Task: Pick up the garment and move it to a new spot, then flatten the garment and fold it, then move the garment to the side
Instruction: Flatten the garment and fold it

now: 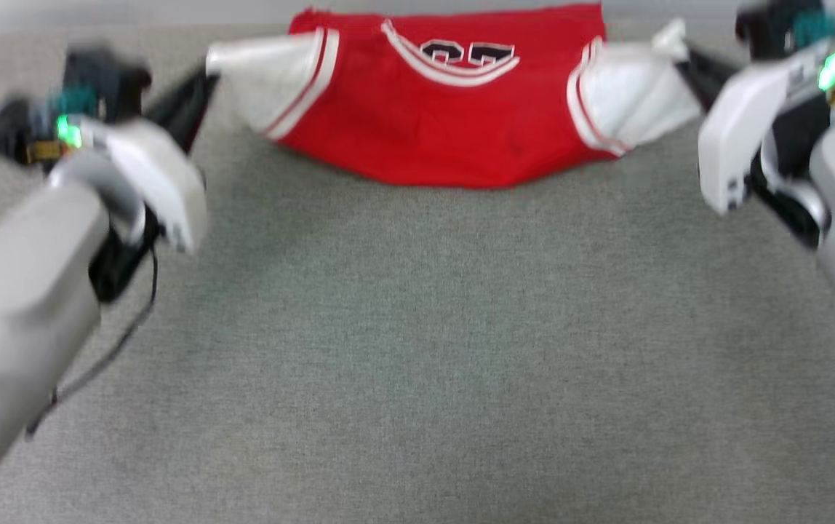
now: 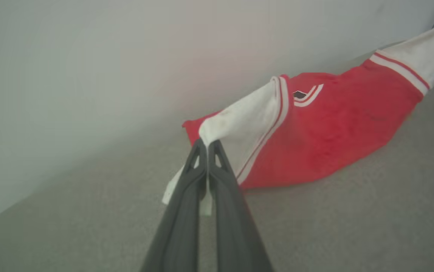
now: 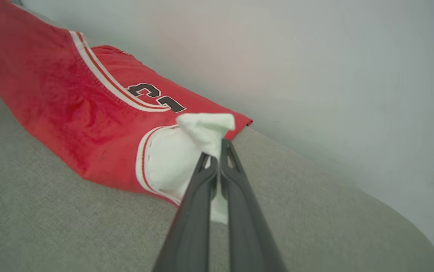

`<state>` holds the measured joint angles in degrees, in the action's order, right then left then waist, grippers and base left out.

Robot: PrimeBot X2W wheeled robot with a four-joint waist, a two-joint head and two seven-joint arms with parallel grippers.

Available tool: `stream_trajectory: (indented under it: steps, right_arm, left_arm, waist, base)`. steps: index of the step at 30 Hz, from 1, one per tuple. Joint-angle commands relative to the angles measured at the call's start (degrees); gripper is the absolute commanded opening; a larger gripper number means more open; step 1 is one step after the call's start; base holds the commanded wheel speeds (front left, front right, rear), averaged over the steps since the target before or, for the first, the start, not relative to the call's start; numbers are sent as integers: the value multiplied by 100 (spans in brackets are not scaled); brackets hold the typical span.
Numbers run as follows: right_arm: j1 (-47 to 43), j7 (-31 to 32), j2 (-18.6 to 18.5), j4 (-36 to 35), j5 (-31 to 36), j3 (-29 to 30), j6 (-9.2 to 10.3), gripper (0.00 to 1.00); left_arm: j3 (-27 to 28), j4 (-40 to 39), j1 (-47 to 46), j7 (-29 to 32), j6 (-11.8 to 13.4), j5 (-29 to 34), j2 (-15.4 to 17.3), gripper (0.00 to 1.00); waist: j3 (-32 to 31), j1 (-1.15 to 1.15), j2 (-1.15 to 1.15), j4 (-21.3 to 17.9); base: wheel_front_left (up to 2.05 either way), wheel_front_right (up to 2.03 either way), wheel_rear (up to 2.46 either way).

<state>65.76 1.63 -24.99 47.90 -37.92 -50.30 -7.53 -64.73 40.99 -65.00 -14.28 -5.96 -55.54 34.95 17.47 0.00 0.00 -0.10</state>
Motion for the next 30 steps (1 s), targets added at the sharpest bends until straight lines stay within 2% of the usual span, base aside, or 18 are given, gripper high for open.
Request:
stream_trajectory:
  steps: [1, 7, 14, 21, 27, 30]
  right_arm:
    - [-167, -43, -63, -52, -81, -37, 8, 0]
    - [-1389, -185, -679, -613, -654, -423, 8, 0]
    - [-2903, -165, -1389, -1259, -1109, -605, 8, 0]
    - [-4316, -30, -1869, -1807, -1302, -367, 9, 0]
    - [-5351, 164, -2114, -2185, -1348, 89, 9, 0]
    - [-5596, 334, -2116, -2340, -1264, 386, 9, 0]
  left_arm:
    - [-5, -55, 211, -17, 38, -57, 36, 0]
    - [77, -872, 1825, -79, 495, -435, 562, 0]
    - [74, -1920, 3569, -96, 1197, -852, 1200, 0]
    - [106, -2820, 4952, -90, 1889, -1053, 1681, 0]
    - [170, -3453, 5664, -91, 2281, -1141, 1925, 0]
    - [213, -3636, 5762, -91, 2396, -1092, 1918, 0]
  waist:
    - [-210, 0, 0, -18]
    - [-758, 0, 0, -80]
    - [-1307, 0, 0, -160]
    - [-1697, 0, 0, -218]
    - [-1772, 0, 0, -165]
    - [-1732, 0, 0, -144]
  base:
    - [0, 0, 0]
    - [0, 0, 0]
    - [0, 0, 0]
    - [0, 0, 0]
    - [0, 0, 0]
    - [0, 0, 0]
